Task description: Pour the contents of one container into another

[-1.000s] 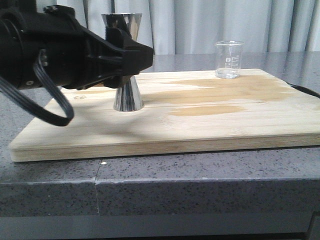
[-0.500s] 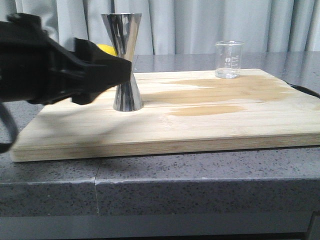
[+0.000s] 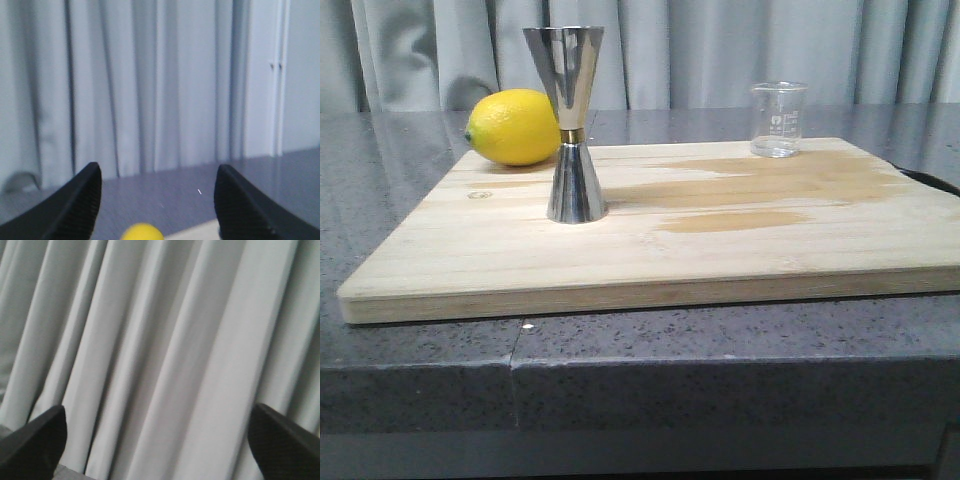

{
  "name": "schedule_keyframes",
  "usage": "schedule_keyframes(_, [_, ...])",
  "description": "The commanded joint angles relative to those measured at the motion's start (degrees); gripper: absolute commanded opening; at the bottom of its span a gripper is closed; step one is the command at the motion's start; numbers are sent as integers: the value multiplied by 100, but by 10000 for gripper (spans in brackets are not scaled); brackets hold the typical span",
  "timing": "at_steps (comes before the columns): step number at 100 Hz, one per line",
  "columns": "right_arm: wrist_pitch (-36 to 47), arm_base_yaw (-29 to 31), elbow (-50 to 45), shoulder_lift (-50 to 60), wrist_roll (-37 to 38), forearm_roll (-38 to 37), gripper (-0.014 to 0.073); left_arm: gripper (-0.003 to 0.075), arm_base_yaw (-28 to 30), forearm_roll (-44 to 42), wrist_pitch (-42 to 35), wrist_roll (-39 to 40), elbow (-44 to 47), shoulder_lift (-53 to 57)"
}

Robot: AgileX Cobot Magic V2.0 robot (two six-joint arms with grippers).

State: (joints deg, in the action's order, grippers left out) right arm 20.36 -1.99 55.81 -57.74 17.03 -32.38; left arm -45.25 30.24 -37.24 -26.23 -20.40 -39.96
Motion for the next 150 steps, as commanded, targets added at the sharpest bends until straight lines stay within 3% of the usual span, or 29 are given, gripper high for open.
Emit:
schedule_keyframes(1, [-473,43,197,575,-33,139,636,393,-14,595,-385,-878,-210,683])
schedule_keyframes(21, [-1583,32,-240,1979,-33,139,426,259,-14,1594,-56,-1804,-210,2095])
schedule_keyframes(40, [-2334,32,-1487,3637,-33,241,210,127,-14,2633,377,-3460,-69,2857])
schedule_keyframes(59, [-2907,32,-2706,5141,-33,297,79,0,-14,3506,377,-5127,438,2988])
schedule_keyframes(77, [-3018,32,-3484,5946,-33,297,-23,-19,-14,3669,280,-5456,1076,2988])
schedule_keyframes(92, [-3166,32,-3787,5885,-33,309,-49,-19,-14,3758,173,-5445,1438,2988])
schedule_keyframes(150, [-3142,32,-3913,5885,-33,309,-49,-19,-14,3833,211,-5445,1438,2988])
